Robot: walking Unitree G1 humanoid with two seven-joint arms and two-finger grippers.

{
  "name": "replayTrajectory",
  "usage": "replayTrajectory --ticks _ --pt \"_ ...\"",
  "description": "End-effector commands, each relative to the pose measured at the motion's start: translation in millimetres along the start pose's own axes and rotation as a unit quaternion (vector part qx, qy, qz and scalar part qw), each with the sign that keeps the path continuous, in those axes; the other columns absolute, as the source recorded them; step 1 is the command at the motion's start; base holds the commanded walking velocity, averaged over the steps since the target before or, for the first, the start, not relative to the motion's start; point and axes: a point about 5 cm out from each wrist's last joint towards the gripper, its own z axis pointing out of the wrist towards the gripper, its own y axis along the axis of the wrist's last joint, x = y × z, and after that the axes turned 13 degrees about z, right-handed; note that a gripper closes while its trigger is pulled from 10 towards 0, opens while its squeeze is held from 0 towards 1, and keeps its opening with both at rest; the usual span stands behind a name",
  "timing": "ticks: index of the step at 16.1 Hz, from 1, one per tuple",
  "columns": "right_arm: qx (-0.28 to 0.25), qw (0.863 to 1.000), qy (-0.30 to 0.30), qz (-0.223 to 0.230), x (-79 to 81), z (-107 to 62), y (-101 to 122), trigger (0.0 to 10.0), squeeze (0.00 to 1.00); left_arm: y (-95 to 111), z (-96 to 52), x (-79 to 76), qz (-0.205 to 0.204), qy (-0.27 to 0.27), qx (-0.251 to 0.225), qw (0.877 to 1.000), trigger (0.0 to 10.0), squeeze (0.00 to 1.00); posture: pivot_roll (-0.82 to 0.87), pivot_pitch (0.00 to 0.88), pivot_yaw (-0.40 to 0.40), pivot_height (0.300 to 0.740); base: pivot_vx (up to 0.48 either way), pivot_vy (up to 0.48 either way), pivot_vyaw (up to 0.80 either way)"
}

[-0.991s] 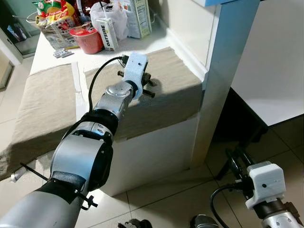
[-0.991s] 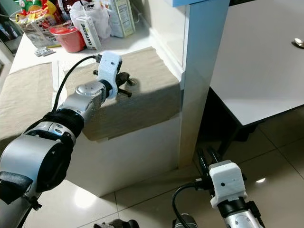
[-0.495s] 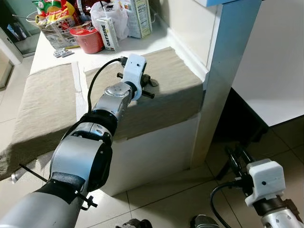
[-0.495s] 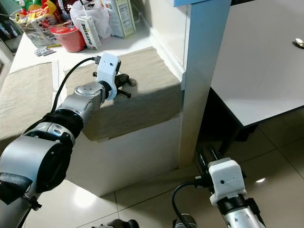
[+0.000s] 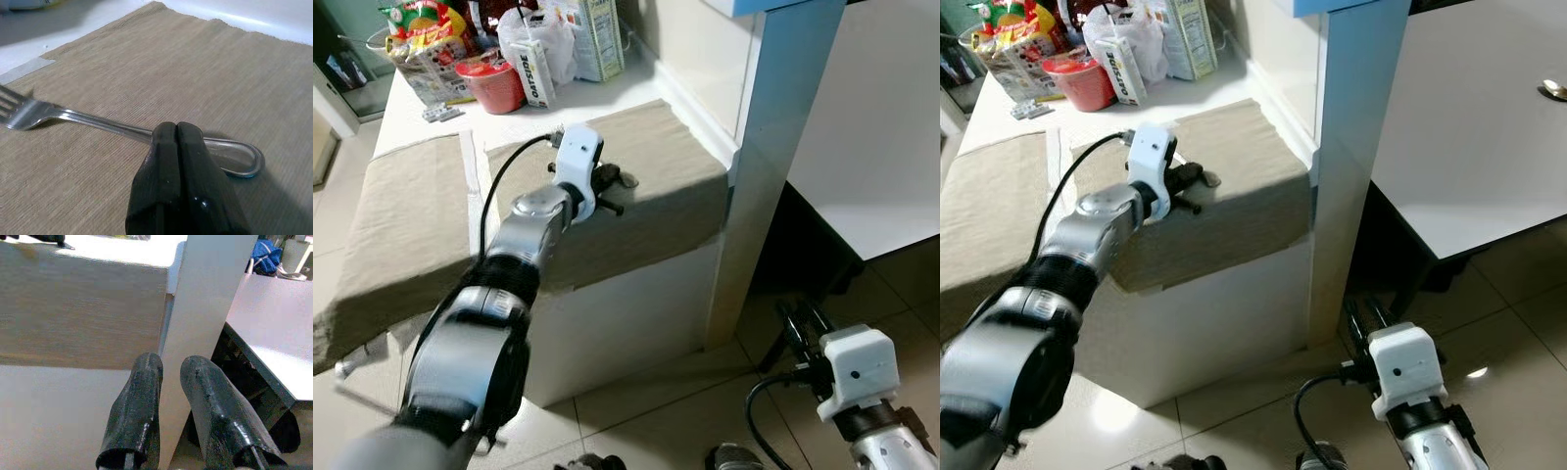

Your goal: Setting the table

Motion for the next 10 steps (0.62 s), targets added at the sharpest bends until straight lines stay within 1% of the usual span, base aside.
replayTrajectory --ticks 1,3,6,7,8,10 --pt "0.011 1.000 0.006 0.002 0.3 1.1 -3.7 10.0 0.00 -44.4 -18.8 -5.7 -0.009 -0.029 0.092 0.995 10.0 0.00 -0.21 0.094 0.143 0.740 0.000 0.000 0.00" --pt "0.012 1.000 0.008 0.002 0.6 2.1 -4.2 10.0 0.00 -40.0 -29.5 1.1 -0.009 -0.017 0.086 0.996 10.0 0.00 -0.21 0.095 0.144 0.740 0.000 0.000 0.00" --pt "0.014 1.000 0.012 0.001 2.3 3.4 -5.7 10.0 0.00 -35.6 -48.7 5.4 0.001 -0.009 0.084 0.996 10.0 0.00 -0.19 0.095 0.141 0.740 0.000 0.000 0.00" --pt "0.014 1.000 0.013 0.002 2.7 4.1 -6.0 10.0 0.00 -34.7 -49.8 7.8 0.001 -0.002 0.081 0.997 10.0 0.00 -0.19 0.094 0.138 0.740 0.000 0.000 0.00" --pt "0.012 1.000 0.016 0.001 2.8 5.4 -6.1 10.0 0.00 -25.4 -51.2 8.8 0.002 0.009 0.062 0.998 10.0 0.00 -0.19 0.091 0.134 0.740 0.000 0.000 0.00" --pt "0.011 1.000 0.017 0.000 2.1 6.3 -6.0 10.0 0.00 -10.0 -52.0 4.1 0.002 0.001 0.032 0.999 10.0 0.00 -0.19 0.090 0.131 0.740 0.000 0.000 0.00"
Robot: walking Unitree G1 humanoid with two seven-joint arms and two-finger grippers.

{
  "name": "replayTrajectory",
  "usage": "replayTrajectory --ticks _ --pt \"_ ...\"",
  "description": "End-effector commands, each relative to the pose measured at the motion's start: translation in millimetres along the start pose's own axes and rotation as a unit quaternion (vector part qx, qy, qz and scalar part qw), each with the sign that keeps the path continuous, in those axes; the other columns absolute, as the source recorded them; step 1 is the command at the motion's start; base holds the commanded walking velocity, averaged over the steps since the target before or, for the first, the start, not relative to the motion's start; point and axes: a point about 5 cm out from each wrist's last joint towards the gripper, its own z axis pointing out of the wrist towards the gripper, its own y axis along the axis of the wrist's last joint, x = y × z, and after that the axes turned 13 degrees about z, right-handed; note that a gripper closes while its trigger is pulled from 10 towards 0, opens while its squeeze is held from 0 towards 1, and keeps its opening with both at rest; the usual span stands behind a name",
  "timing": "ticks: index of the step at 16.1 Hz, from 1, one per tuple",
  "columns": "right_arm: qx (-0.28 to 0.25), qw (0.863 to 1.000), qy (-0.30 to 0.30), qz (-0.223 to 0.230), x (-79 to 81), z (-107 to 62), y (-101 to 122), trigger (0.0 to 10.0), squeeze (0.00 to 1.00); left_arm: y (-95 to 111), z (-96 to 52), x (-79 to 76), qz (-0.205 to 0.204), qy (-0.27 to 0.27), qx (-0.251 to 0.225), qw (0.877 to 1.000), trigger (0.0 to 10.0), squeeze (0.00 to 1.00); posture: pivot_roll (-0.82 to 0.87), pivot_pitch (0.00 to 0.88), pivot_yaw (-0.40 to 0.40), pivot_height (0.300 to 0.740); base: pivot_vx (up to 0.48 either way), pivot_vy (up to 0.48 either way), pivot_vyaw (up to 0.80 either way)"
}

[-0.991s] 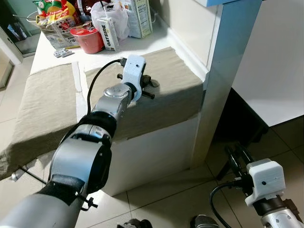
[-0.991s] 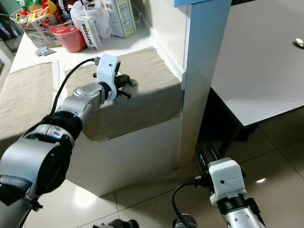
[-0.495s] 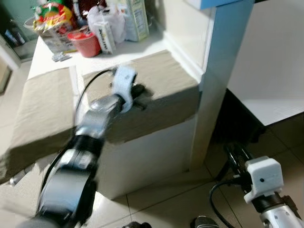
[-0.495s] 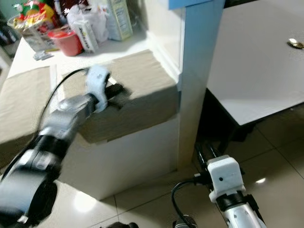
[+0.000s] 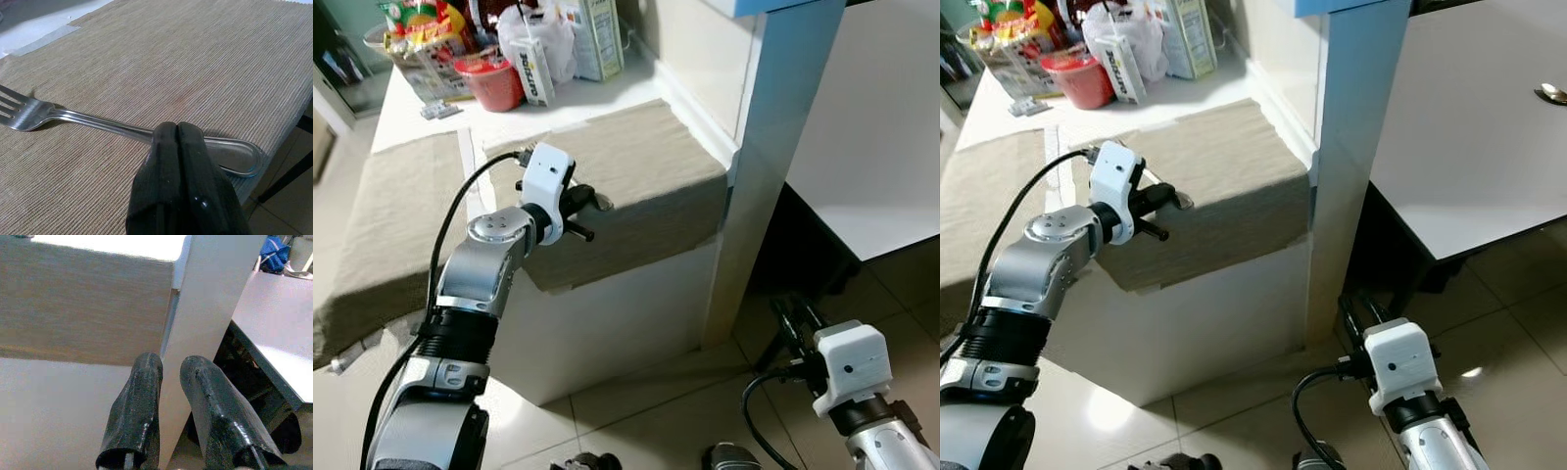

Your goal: Setting the table

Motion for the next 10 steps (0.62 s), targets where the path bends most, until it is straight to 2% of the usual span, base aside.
replayTrajectory --ticks 1,3,4,6,8,10 --pt "0.003 1.000 0.008 0.000 1.9 2.0 -1.4 10.0 0.00 3.2 -4.1 -3.0 -0.007 -0.004 -0.008 1.000 10.0 0.00 -0.19 0.090 0.130 0.740 0.000 0.000 0.00" --pt "0.002 1.000 0.004 -0.003 0.1 2.4 -0.5 10.0 0.00 20.2 -4.8 -2.5 0.011 0.001 -0.052 0.999 10.0 0.00 -0.20 0.087 0.128 0.740 0.000 0.000 0.00" --pt "-0.003 1.000 0.002 -0.007 -2.4 3.0 1.3 10.0 0.00 38.6 -3.8 4.3 0.036 0.036 -0.103 0.993 10.0 0.00 -0.20 0.083 0.124 0.740 0.000 0.000 0.00" --pt "-0.011 1.000 -0.006 -0.011 -5.2 3.0 4.2 10.0 0.00 52.2 -3.2 10.6 0.038 0.062 -0.136 0.988 10.0 0.00 -0.20 0.079 0.123 0.740 0.000 0.000 0.00" --pt "-0.012 1.000 -0.008 -0.014 -7.2 3.4 5.7 10.0 0.00 61.8 -2.9 19.4 0.048 0.096 -0.151 0.983 10.0 0.00 -0.20 0.078 0.126 0.740 0.000 0.000 0.00" --pt "-0.018 1.000 -0.014 -0.013 -9.0 3.1 7.3 10.0 0.00 58.3 -7.3 26.2 0.029 0.115 -0.149 0.982 10.0 0.00 -0.20 0.074 0.129 0.740 0.000 0.000 0.00"
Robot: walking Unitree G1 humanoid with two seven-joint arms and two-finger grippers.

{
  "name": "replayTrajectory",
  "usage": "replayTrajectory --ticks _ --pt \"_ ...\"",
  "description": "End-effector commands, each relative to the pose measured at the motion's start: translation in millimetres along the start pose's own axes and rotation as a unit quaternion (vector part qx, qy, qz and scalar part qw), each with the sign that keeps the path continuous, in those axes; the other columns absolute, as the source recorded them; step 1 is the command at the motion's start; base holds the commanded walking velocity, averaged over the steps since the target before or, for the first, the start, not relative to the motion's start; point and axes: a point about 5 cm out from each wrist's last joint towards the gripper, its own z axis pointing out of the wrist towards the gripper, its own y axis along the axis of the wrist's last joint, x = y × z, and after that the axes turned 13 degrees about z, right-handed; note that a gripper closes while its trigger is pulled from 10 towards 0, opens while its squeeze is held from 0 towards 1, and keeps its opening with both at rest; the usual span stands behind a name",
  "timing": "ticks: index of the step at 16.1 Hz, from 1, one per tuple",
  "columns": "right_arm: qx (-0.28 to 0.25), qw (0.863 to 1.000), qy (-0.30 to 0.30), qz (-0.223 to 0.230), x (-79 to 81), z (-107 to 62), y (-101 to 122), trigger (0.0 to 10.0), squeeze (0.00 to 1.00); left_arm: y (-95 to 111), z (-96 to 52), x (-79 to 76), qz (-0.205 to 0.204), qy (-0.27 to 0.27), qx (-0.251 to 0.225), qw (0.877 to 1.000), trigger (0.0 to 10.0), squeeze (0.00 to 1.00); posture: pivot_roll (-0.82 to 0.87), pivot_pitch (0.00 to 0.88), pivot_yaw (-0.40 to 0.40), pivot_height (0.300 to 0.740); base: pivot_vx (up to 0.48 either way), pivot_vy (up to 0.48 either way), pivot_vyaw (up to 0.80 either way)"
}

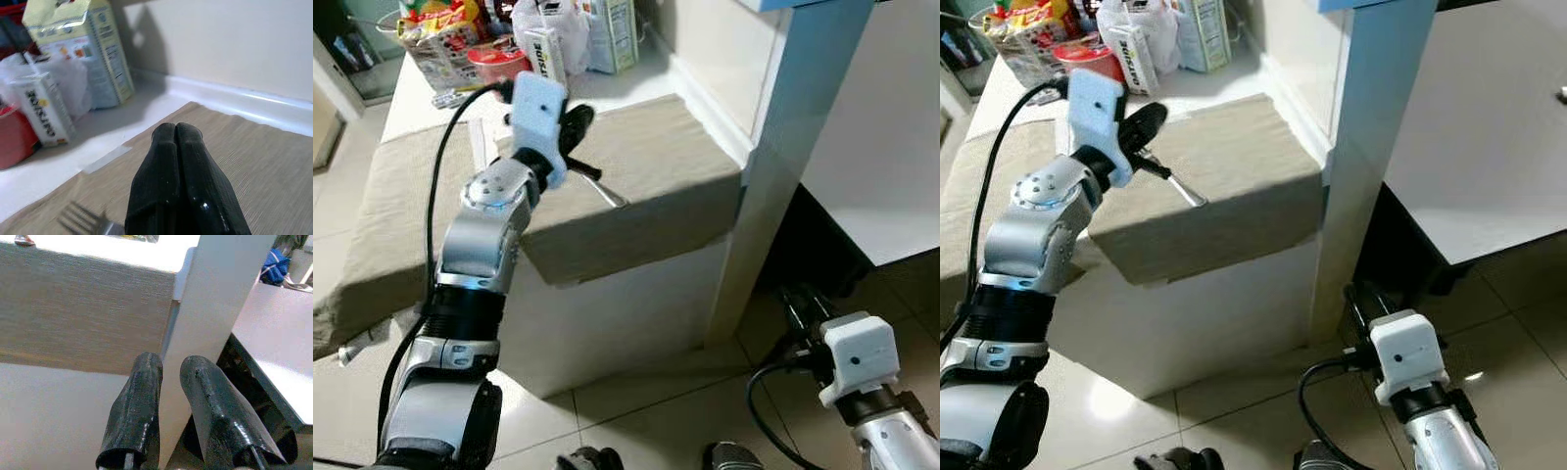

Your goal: Setting the table

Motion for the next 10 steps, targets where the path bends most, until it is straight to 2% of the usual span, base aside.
replayTrajectory --ticks 1,3,4,5,6,7,8,10 --pt "-0.007 1.000 -0.006 0.007 -1.3 0.1 0.9 10.0 0.00 -5.5 -8.6 10.3 -0.002 0.025 0.007 1.000 10.0 0.00 -0.20 0.063 0.131 0.740 0.000 0.000 0.00" --pt "-0.011 1.000 -0.008 0.015 -4.5 6.3 -1.1 10.0 0.00 -11.7 -28.0 25.4 0.001 0.065 0.003 0.998 10.0 0.00 -0.17 0.039 0.123 0.740 0.000 0.000 0.00" --pt "-0.002 1.000 -0.008 0.024 0.5 39.4 -23.8 10.0 0.00 -10.6 -39.5 39.3 -0.001 0.101 -0.002 0.995 10.0 0.00 -0.16 0.021 0.114 0.740 0.000 0.000 0.00" --pt "-0.006 1.000 -0.008 0.026 6.6 59.8 -26.5 10.0 0.00 -12.2 -51.5 51.2 0.000 0.134 0.003 0.991 10.0 0.00 -0.14 0.003 0.099 0.740 0.000 0.000 0.00" --pt "-0.008 1.000 -0.008 0.025 7.1 61.8 -24.9 10.0 0.00 -12.7 -54.5 53.8 0.002 0.142 0.005 0.990 10.0 0.00 -0.14 0.003 0.099 0.740 0.000 0.000 0.00" --pt "-0.010 0.999 -0.010 0.031 7.9 72.0 -21.6 10.0 0.00 -16.6 -71.3 57.5 0.008 0.161 0.011 0.987 10.0 1.00 -0.11 0.000 0.078 0.740 0.000 0.000 0.00" --pt "-0.011 0.999 -0.014 0.034 7.4 79.0 -20.6 10.0 0.00 -25.1 -82.7 58.7 -0.001 0.185 0.027 0.982 10.0 1.00 -0.10 0.000 0.071 0.740 0.000 0.000 0.00" --pt "-0.021 0.998 -0.015 0.050 9.2 92.5 -16.4 10.0 0.00 -55.7 -112.8 39.6 -0.045 0.222 0.087 0.970 10.0 1.00 -0.07 0.000 0.051 0.740 0.000 0.000 0.00"
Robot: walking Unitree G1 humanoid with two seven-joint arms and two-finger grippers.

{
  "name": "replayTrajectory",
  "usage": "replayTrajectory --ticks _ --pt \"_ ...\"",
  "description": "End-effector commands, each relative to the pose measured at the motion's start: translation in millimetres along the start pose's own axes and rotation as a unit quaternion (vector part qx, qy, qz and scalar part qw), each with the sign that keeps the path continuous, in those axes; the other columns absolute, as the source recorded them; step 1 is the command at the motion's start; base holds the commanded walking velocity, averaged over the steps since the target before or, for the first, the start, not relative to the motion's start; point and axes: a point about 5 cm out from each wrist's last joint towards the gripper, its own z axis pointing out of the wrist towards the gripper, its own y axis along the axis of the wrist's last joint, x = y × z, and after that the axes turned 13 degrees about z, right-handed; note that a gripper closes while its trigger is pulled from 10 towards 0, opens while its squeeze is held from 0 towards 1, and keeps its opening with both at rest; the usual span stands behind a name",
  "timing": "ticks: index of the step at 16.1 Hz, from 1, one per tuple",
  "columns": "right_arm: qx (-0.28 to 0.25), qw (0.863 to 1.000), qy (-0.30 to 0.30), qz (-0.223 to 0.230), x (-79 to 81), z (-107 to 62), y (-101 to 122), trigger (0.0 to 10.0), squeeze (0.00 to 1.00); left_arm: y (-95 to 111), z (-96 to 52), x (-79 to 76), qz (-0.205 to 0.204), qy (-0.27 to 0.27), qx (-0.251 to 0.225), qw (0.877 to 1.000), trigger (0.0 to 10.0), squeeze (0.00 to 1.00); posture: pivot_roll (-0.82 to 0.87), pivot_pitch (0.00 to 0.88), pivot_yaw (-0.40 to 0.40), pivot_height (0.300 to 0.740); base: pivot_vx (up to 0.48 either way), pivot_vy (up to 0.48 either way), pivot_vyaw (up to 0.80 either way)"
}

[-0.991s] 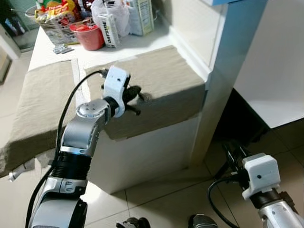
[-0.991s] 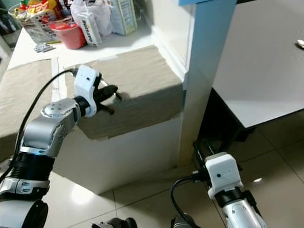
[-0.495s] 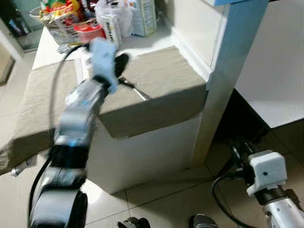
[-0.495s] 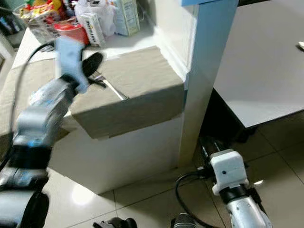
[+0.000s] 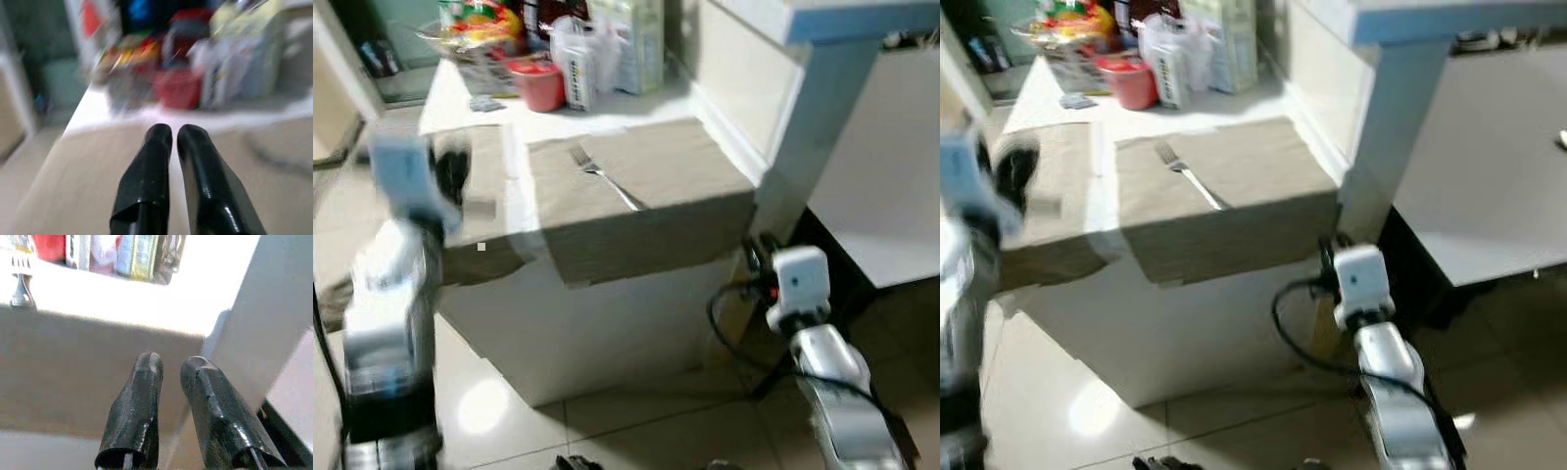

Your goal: Setting the table

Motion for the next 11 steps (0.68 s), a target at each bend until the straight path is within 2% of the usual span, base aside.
replayTrajectory --ticks 1,3,7,10,11 --pt "0.011 1.000 0.002 0.007 1.6 1.6 -4.7 10.0 0.00 -3.0 -7.1 -0.4 -0.004 0.020 0.012 1.000 10.0 1.00 -0.07 0.000 0.049 0.740 0.000 0.000 0.00" --pt "-0.005 1.000 0.022 0.001 9.1 10.7 -7.2 10.0 0.00 -15.7 -25.3 -19.9 -0.018 0.016 0.040 0.999 10.0 1.00 -0.05 0.000 0.043 0.740 0.000 0.000 0.00" --pt "-0.017 1.000 0.023 0.003 13.0 10.0 -4.2 10.0 0.00 -23.1 -41.6 -46.3 -0.029 -0.021 0.065 0.997 10.0 1.00 -0.06 0.000 0.049 0.740 0.000 0.000 0.00" --pt "-0.022 0.999 0.023 0.006 12.6 6.3 -4.5 10.0 0.00 -36.6 -62.2 -56.6 -0.001 -0.031 0.100 0.994 10.0 1.00 -0.08 0.000 0.052 0.740 0.000 0.000 0.00" --pt "-0.022 0.999 0.023 0.007 12.7 6.1 -4.6 10.0 0.00 -39.9 -64.6 -57.5 0.000 -0.031 0.107 0.994 10.0 1.00 -0.08 0.000 0.052 0.740 0.000 0.000 0.00"
